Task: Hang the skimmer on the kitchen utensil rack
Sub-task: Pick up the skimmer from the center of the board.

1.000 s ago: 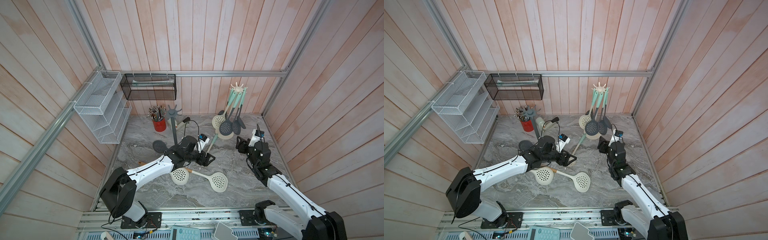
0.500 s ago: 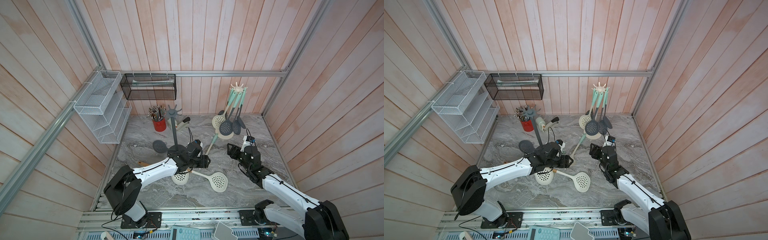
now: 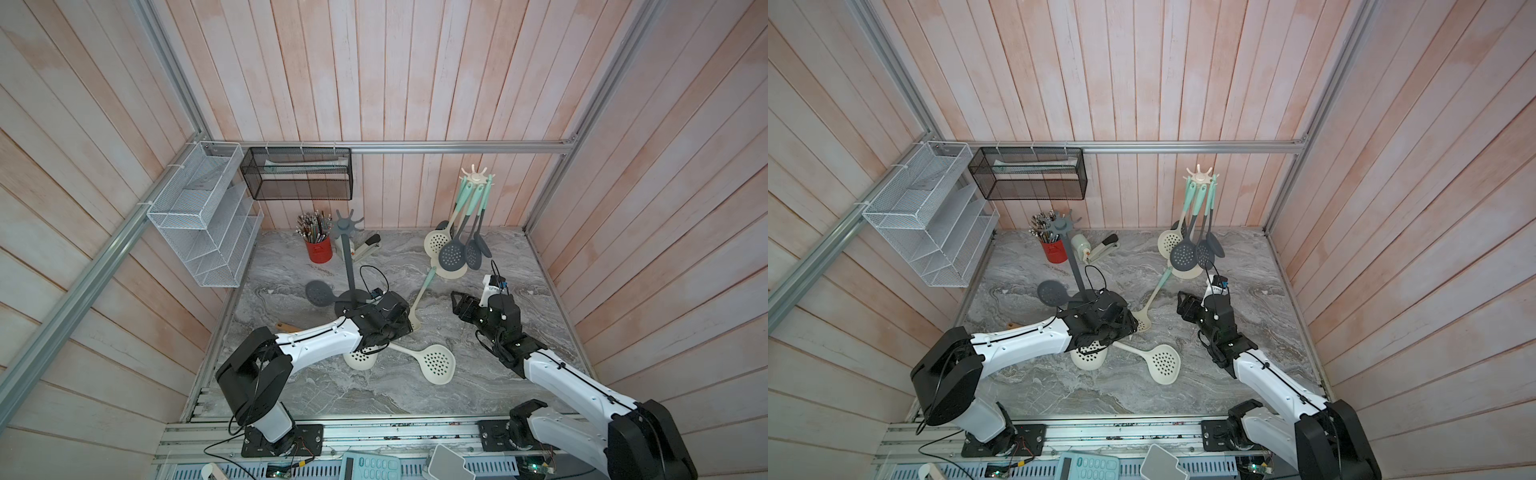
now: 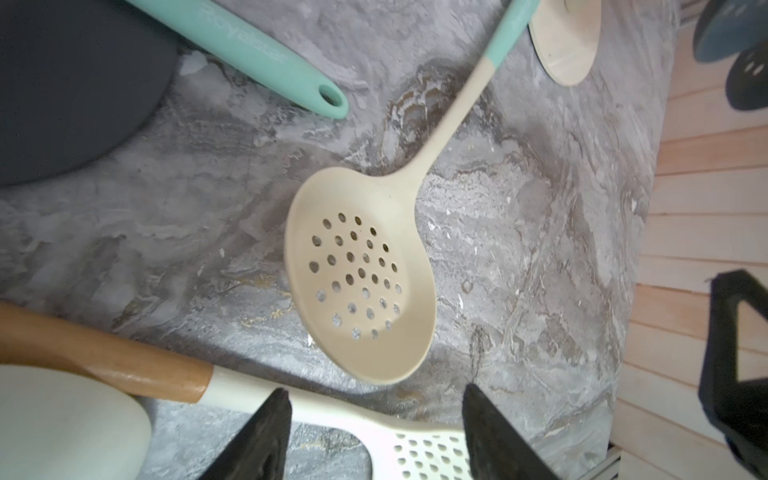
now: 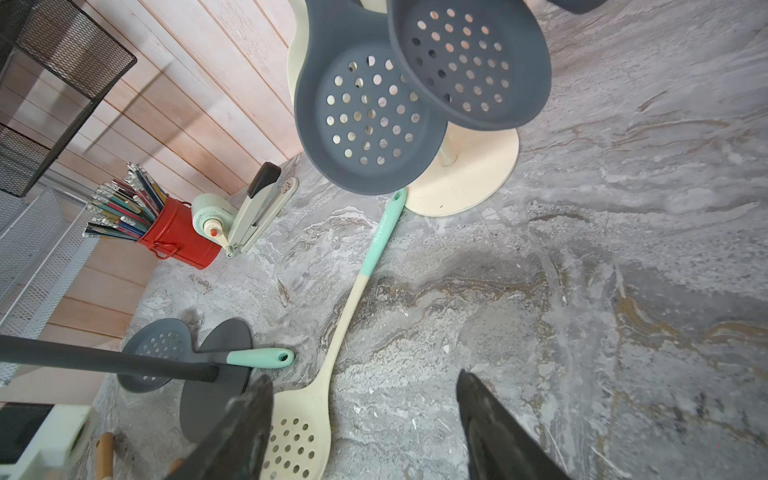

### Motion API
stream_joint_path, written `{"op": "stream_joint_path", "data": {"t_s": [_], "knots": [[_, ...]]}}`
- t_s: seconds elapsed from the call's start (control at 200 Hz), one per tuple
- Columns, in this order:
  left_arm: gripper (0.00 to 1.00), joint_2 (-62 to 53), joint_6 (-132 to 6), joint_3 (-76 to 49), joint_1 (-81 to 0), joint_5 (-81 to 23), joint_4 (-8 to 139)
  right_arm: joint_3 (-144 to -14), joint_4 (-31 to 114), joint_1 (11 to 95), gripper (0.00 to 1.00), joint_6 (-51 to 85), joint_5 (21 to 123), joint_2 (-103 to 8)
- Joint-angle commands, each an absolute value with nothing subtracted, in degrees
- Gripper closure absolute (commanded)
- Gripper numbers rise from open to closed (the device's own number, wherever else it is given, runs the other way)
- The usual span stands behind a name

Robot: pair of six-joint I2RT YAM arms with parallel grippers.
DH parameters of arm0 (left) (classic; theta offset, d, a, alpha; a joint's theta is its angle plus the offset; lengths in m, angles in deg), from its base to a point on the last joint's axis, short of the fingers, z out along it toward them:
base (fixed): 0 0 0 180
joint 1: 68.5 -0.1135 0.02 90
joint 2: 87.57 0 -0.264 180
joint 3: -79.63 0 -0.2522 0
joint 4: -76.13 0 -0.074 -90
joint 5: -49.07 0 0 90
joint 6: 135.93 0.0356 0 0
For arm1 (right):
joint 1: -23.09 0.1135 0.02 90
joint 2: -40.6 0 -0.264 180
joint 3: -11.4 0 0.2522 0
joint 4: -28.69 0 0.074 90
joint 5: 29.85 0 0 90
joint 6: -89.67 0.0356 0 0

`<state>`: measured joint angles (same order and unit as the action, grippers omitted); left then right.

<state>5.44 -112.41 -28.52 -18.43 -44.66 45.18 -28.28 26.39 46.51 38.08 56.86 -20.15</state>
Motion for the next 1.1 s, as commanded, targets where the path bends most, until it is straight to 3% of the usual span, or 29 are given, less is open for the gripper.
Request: {"op": "stream_joint_path", "data": {"t_s": [0.0,0.42,0.865,1.095], "knots": [[0.34,5.8,-119.4,-26.8,-18.1,-48.7,44.9,-26.7,25.1,46.1,0.29,38.8,57.9,-19.2],[0.35,6.5,-129.0,-26.4,-18.1,-53.3,40.2,-24.3,25.0,42.5,0.29,38.0,60.2,-16.8],[0.37,10.9,-129.3,-23.3,-18.3,-53.1,41.0,-22.7,25.2,39.7,0.29,38.2,62.7,-15.7],[0.42,13.8,-129.1,-21.9,-18.2,-51.5,42.6,-22.5,26.0,39.5,0.29,38.3,63.0,-14.9]]}}
